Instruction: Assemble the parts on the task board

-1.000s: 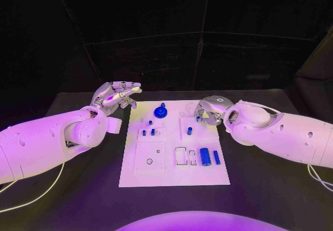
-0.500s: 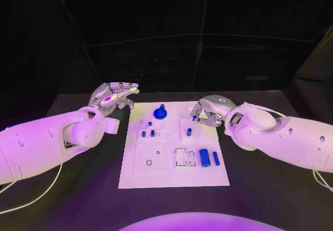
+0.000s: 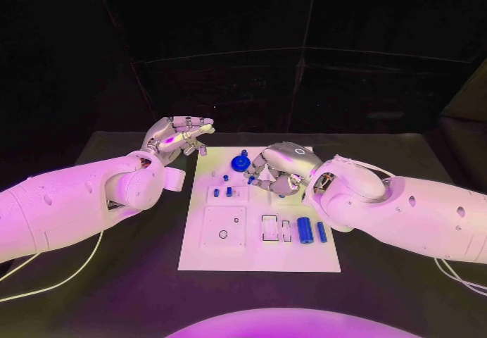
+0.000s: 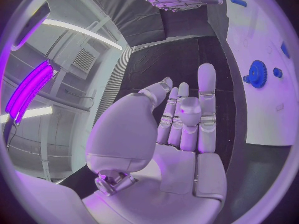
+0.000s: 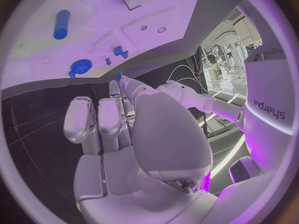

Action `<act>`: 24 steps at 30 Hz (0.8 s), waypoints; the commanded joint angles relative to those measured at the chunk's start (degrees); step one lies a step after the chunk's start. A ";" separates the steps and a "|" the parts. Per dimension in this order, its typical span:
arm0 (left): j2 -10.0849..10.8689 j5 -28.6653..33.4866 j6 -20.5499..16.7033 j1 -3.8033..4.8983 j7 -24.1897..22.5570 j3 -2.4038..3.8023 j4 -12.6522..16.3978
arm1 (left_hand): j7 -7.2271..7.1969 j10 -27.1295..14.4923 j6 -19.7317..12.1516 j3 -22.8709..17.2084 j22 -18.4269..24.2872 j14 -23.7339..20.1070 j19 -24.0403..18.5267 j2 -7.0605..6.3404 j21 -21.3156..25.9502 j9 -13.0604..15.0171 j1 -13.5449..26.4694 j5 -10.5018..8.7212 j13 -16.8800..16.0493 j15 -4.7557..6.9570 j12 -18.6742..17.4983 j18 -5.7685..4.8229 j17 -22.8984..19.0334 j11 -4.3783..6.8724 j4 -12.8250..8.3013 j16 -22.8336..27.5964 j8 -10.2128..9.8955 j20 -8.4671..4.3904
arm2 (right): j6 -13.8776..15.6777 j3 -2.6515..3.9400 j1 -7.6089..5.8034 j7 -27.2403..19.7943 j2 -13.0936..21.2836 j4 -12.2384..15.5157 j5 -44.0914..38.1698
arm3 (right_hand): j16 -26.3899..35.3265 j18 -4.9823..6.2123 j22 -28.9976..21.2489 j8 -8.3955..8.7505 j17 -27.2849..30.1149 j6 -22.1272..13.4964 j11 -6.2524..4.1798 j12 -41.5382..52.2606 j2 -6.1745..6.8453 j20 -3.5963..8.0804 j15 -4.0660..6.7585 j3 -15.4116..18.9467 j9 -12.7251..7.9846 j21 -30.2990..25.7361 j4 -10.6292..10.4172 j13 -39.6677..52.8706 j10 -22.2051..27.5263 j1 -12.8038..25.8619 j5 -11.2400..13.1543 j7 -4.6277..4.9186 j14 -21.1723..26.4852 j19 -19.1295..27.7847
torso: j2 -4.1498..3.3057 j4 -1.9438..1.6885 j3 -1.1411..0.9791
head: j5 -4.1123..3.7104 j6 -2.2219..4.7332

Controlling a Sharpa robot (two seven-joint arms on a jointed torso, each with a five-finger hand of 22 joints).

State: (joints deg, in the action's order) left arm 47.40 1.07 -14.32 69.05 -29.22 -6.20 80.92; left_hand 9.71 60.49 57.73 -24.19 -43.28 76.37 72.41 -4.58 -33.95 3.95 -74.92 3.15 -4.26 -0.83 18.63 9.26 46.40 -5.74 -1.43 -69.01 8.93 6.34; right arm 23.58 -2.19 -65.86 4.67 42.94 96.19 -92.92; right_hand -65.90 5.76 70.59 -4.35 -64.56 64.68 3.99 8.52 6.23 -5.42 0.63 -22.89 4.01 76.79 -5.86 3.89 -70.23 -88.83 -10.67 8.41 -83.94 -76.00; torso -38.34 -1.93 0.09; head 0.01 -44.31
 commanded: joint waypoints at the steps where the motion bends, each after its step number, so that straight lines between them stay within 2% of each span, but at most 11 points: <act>1: -0.31 0.22 0.70 0.10 -0.89 0.06 0.05 | 0.14 -0.26 -0.12 0.28 0.05 -0.55 -0.24 0.22 0.21 -0.05 0.36 0.18 -0.06 0.04 0.23 1.15 -0.04 0.02 0.05 0.26 -0.29 0.02 | -0.62 -0.12 0.95 -2.40 -1.34 -0.59 0.29 | -0.27 -1.08 0.06 0.16 -0.08 0.28 0.05 -0.29 0.00 0.00 0.10 -0.40 -0.01 0.27 0.05 0.04 -0.07 0.61 -0.26 -0.04 -2.73 -0.57 | -0.07 0.17 0.00 | 1.18 -0.48; 5: -0.66 0.22 0.72 0.12 -0.88 0.06 0.07 | 0.13 -0.37 -0.13 0.35 0.09 -0.59 -0.26 0.21 0.26 -0.05 0.30 0.18 -0.05 0.03 0.25 1.16 -0.05 0.01 -0.02 0.26 -0.28 0.04 | -1.97 -0.24 2.72 -2.56 -3.54 -2.09 -0.39 | -0.42 -1.09 0.13 0.21 -0.14 0.23 0.09 -0.36 -0.01 -0.02 0.08 -0.56 -0.02 0.34 0.18 0.03 -0.01 0.75 -0.29 0.00 -2.73 -0.60 | -0.06 0.21 -0.10 | 2.18 -0.92; 8: -0.86 0.22 0.62 0.12 -0.79 0.06 0.07 | 0.13 -0.37 -0.13 0.35 0.09 -0.59 -0.26 0.21 0.26 -0.05 0.30 0.18 -0.05 0.03 0.25 1.16 -0.05 0.01 -0.02 0.26 -0.28 0.04 | -3.03 -0.30 3.95 -2.43 -4.77 -3.28 -0.88 | -0.48 -1.09 0.14 0.25 -0.12 0.18 0.12 -0.43 0.03 -0.03 0.05 -0.65 -0.03 0.36 0.28 0.02 0.06 0.88 -0.25 0.02 -2.72 -0.59 | -0.07 0.10 -0.13 | 2.58 -1.08; 12: -1.22 0.23 0.67 0.13 -0.71 0.06 -0.13 | 0.13 -0.43 -0.12 0.38 0.11 -0.64 -0.27 0.20 0.29 -0.04 0.26 0.18 -0.05 0.03 0.26 1.16 -0.13 0.01 -0.05 0.29 -0.27 0.04 | -4.21 -0.37 5.05 -2.18 -6.14 -4.67 -1.73 | -0.46 -1.08 0.14 0.26 -0.07 0.17 0.13 -0.44 0.05 -0.04 0.04 -0.68 -0.03 0.36 0.32 0.02 0.07 0.92 -0.23 0.03 -2.71 -0.57 | -0.12 0.17 -0.26 | 3.23 -1.37; 17: -1.53 0.23 1.10 0.13 -0.77 0.06 -0.20 | 0.14 -0.50 -0.12 0.47 0.14 -0.71 -0.29 0.15 0.33 -0.04 0.26 0.17 -0.05 0.02 0.28 1.16 -0.24 -0.01 -0.08 0.33 -0.26 0.05 | -5.47 -0.44 5.62 -1.74 -6.93 -5.42 -2.49 | -0.57 -1.08 0.14 0.29 -0.08 0.12 0.16 -0.50 0.11 -0.07 0.01 -0.74 -0.04 0.37 0.43 0.02 0.11 1.15 -0.13 0.06 -2.69 -0.54 | -0.14 0.15 -0.18 | 3.62 -1.74; 24: -1.61 0.23 1.62 0.13 -0.87 0.05 -0.28 | 0.15 -0.61 -0.13 0.59 0.19 -0.79 -0.32 0.09 0.39 -0.03 0.26 0.17 -0.05 -0.01 0.30 1.16 -0.34 -0.04 -0.12 0.37 -0.25 0.07 | -7.70 -0.62 5.99 -1.31 -7.43 -5.78 -3.13 | -0.58 -1.07 0.10 0.31 -0.04 0.11 0.17 -0.52 0.11 -0.08 -0.01 -0.79 -0.04 0.36 0.47 0.02 0.13 1.29 -0.07 0.07 -2.68 -0.49 | -0.13 0.25 -0.28 | 4.27 -2.26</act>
State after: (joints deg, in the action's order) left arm 45.86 1.09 -13.85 69.09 -29.22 -6.19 80.64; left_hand 9.71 60.29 57.73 -24.04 -43.16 75.95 72.41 -4.58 -33.95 3.95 -74.92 3.15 -4.26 -0.83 18.63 9.26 46.12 -5.94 -1.59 -69.01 8.93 6.34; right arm 18.46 -2.80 -59.85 3.19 35.61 90.36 -94.86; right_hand -66.18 5.77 70.65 -4.20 -64.64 64.66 4.00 8.31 6.55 -5.63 0.63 -23.35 3.98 76.98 -5.39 3.88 -70.23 -88.11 -10.78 8.40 -83.94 -76.20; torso -38.47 -1.72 -0.14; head 4.12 -46.43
